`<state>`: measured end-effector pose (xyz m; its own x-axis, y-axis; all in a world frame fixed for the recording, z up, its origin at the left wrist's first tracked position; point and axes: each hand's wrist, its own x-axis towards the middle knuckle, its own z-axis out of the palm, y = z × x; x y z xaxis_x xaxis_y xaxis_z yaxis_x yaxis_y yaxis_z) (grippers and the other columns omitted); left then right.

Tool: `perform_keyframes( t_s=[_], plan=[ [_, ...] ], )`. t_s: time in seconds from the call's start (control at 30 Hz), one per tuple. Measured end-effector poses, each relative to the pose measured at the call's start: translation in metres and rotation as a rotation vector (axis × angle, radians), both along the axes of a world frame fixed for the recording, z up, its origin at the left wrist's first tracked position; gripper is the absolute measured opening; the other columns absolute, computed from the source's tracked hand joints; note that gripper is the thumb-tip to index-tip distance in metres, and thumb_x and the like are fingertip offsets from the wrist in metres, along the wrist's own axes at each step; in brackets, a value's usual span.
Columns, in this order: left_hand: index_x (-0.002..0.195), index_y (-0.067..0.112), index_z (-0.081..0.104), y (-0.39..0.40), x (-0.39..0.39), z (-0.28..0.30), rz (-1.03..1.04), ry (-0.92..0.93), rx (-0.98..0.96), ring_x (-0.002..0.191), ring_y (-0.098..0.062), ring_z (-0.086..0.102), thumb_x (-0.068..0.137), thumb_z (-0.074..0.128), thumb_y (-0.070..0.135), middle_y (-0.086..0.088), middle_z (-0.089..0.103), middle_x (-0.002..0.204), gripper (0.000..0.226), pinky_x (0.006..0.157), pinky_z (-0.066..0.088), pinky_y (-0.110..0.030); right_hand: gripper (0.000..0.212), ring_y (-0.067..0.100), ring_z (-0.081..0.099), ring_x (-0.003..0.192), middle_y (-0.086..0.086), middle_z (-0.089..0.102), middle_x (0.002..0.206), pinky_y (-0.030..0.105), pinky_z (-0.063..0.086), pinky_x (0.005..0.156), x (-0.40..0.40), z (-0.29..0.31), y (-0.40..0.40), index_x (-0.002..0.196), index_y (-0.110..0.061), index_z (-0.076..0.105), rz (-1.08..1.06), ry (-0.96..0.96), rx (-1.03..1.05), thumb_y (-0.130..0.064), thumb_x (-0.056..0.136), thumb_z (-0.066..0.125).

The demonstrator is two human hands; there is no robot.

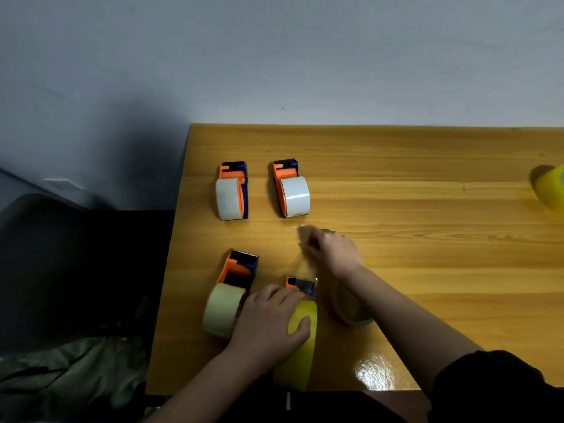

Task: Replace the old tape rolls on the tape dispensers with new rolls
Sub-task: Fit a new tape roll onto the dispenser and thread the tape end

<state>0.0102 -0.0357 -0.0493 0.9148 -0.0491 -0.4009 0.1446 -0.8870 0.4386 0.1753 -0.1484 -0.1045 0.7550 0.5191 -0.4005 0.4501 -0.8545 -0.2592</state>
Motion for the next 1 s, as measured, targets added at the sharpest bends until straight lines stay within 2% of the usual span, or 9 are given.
perform_keyframes(
  t_s=[0.27,0.4,0.5,0.6,0.7,0.83,1.0],
  plan=[
    [0.131,0.036,0.04,0.0,0.008,0.0,-0.031,0.089,-0.011,0.122,-0.008,0.036,0.075,0.012,0.061,0.016,0.045,0.134,0.068,0.101,0.025,-0.031,0.035,0.038,0.061,0.104,0.015,0.063,0.119,0.041,0.047,0.078,0.006,0.007,-0.008,0.126,-0.015,0.05,0.055,0.024,-0.071,-0.036,0.098,0.047],
    [0.128,0.031,0.042,-0.003,0.015,0.004,-0.039,0.126,0.01,0.116,-0.011,0.042,0.079,0.021,0.052,0.011,0.049,0.129,0.058,0.1,0.027,-0.033,0.032,0.037,0.06,0.107,0.015,0.064,0.118,0.039,0.047,0.079,0.006,0.009,-0.012,0.123,-0.017,0.053,-0.028,0.075,-0.039,-0.034,0.097,0.05],
    [0.127,0.031,0.042,-0.003,0.015,0.003,-0.035,0.131,-0.002,0.116,-0.01,0.041,0.079,0.022,0.052,0.012,0.049,0.128,0.056,0.1,0.026,-0.031,0.021,0.033,0.061,0.105,0.011,0.068,0.111,0.037,0.047,0.08,0.008,0.01,-0.016,0.107,-0.019,0.062,-0.171,0.157,0.117,-0.033,0.093,0.057],
    [0.127,0.033,0.043,-0.002,0.015,0.003,-0.035,0.135,-0.019,0.117,-0.009,0.04,0.079,0.022,0.051,0.012,0.049,0.128,0.055,0.1,0.024,-0.031,0.007,0.028,0.064,0.098,0.007,0.07,0.102,0.035,0.047,0.079,0.012,0.012,-0.017,0.09,-0.025,0.06,-0.267,0.223,0.248,-0.031,0.09,0.064],
    [0.128,0.034,0.044,-0.001,0.017,0.003,-0.033,0.146,-0.021,0.118,-0.01,0.039,0.079,0.021,0.051,0.012,0.05,0.129,0.056,0.101,0.024,-0.031,0.015,0.027,0.062,0.103,0.008,0.069,0.107,0.033,0.046,0.078,0.013,0.011,-0.017,0.1,-0.021,0.065,-0.22,0.2,0.167,-0.031,0.09,0.062],
    [0.127,0.036,0.044,-0.001,0.02,0.002,-0.015,0.187,-0.037,0.119,-0.01,0.039,0.078,0.02,0.051,0.011,0.05,0.13,0.057,0.102,0.022,-0.032,0.027,0.032,0.06,0.108,0.011,0.066,0.116,0.035,0.047,0.08,0.012,0.011,-0.013,0.114,-0.019,0.061,-0.155,0.147,0.075,-0.034,0.093,0.057],
    [0.127,0.036,0.045,0.0,0.024,0.0,-0.025,0.214,-0.034,0.118,-0.011,0.041,0.078,0.019,0.052,0.011,0.051,0.13,0.057,0.102,0.022,-0.032,0.033,0.035,0.061,0.107,0.014,0.064,0.118,0.04,0.049,0.082,0.008,0.009,-0.007,0.12,-0.016,0.057,-0.066,0.094,-0.026,-0.038,0.097,0.05]
  ],
)
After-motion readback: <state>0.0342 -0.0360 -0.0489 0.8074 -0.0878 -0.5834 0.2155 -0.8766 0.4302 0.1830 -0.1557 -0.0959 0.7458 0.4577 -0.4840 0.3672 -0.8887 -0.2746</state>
